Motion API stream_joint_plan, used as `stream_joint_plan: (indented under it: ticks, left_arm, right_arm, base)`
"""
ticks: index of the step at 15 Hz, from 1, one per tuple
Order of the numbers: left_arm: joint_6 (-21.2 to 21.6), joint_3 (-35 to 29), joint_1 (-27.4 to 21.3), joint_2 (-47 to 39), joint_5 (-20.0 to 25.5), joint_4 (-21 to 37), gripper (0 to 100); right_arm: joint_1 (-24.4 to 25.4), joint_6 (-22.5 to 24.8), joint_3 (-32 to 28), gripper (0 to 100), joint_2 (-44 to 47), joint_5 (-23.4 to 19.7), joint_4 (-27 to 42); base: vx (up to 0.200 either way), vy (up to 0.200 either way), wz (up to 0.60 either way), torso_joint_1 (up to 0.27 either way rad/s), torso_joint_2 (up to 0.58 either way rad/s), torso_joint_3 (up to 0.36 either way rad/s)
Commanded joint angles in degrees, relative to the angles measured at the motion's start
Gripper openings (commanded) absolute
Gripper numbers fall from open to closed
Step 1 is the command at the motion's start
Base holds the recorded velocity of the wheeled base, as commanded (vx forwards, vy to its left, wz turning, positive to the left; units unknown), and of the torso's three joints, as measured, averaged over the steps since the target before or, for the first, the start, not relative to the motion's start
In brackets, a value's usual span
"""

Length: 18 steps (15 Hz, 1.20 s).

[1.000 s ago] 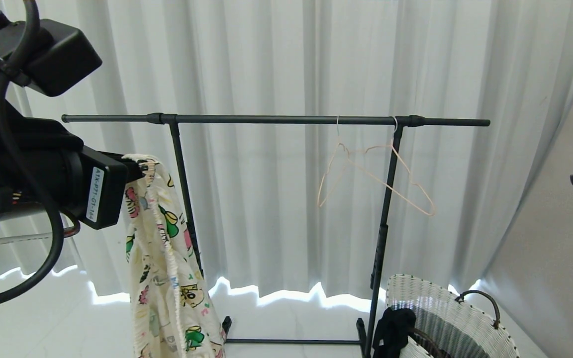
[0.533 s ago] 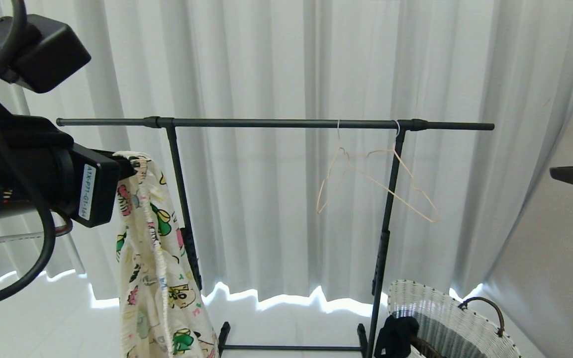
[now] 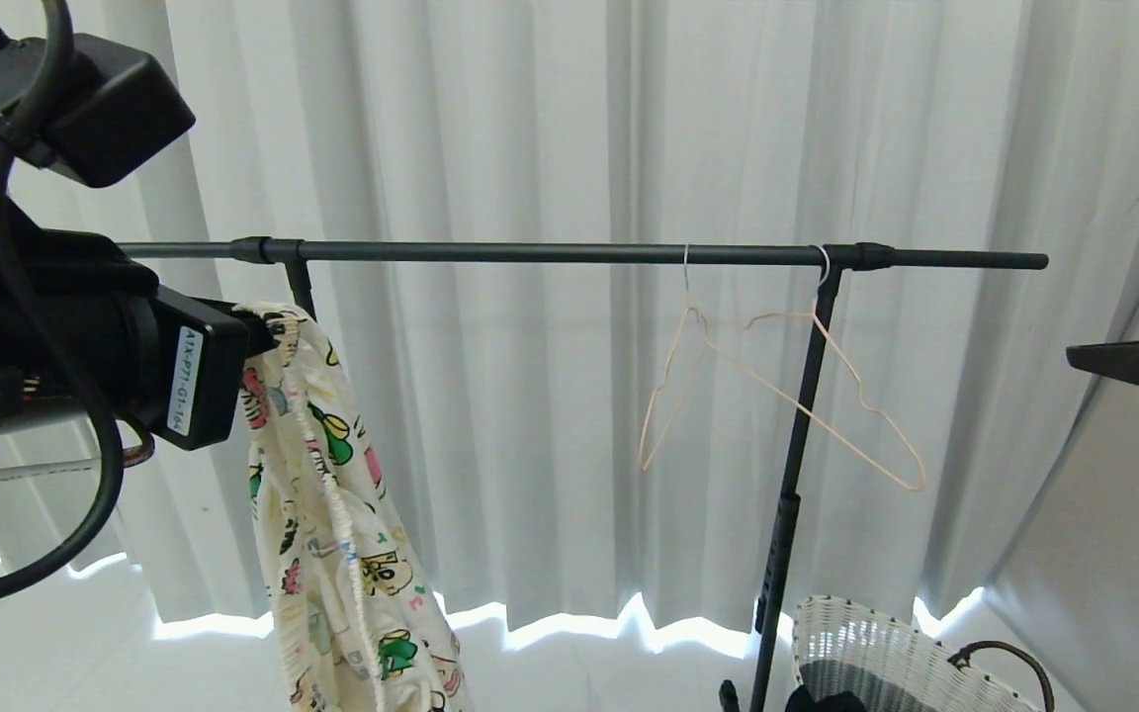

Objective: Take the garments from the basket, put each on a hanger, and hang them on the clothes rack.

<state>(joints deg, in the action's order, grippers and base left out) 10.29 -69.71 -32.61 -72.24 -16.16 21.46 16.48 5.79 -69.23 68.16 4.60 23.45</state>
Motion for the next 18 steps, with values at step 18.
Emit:
stream_joint_plan:
  ticks: [18]
  left_arm:
    - [-0.1, 0.9, 1.2, -0.3, -0.1, 0.0, 0]
  right_arm:
    - [-7.9, 0.7, 5.0, 100, 29.5, -16.5, -17.5]
  base:
    - [0.100, 0.000, 0.00, 0.002, 0.00, 0.001]
